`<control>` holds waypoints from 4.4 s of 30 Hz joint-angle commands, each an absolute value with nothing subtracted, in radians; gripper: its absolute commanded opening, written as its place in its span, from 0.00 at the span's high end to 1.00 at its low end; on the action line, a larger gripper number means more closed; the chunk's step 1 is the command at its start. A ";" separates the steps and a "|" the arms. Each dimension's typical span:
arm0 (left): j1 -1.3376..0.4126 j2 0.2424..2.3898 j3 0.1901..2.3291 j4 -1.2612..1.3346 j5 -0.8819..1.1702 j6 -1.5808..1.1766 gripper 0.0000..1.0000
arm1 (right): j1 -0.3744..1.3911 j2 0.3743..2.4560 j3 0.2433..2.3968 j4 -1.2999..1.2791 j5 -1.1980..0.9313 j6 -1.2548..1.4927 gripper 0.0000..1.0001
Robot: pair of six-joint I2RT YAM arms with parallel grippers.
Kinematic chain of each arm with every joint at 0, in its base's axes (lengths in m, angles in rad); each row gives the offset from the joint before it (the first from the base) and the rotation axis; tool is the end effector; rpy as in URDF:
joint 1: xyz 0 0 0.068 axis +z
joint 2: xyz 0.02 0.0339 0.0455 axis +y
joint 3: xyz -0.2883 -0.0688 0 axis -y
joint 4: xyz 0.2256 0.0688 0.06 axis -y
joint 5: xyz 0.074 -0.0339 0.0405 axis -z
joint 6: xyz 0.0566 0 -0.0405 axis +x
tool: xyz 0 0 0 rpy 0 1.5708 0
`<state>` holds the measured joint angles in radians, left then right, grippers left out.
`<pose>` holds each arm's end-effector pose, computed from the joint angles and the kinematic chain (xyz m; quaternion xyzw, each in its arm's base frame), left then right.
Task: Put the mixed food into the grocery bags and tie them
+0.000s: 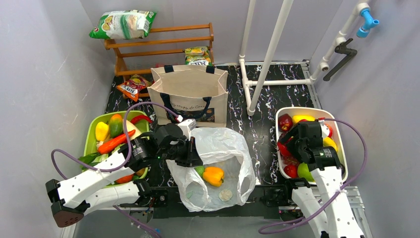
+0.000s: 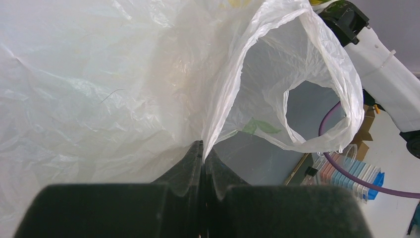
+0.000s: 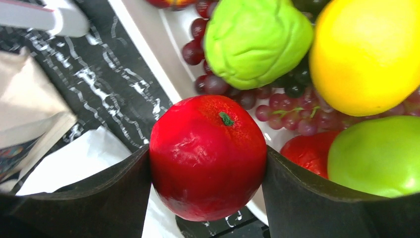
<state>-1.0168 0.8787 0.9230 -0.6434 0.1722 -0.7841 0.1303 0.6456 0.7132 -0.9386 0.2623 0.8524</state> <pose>0.0790 -0.1462 0.3322 0.1422 0.8704 -0.4118 0.2294 0.0947 -0.0024 0.2636 0.3709 0.8555 0.0520 0.3576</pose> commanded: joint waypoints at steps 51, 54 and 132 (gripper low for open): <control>-1.022 0.866 0.923 -0.628 0.051 -0.843 1.00 | 0.882 0.788 1.190 -0.654 -0.283 0.749 0.71; -1.022 0.862 0.933 -0.635 0.036 -0.843 1.00 | 1.051 0.841 1.212 -0.618 -0.173 0.769 0.71; -1.022 0.822 0.911 -0.554 0.033 -0.874 1.00 | 1.307 1.077 0.829 0.025 0.040 0.553 0.11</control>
<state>-1.0168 0.8036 0.9070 -0.5720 0.0006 -0.8925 1.3037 1.0805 0.8383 -0.0685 0.1028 0.5938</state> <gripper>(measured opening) 0.010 0.883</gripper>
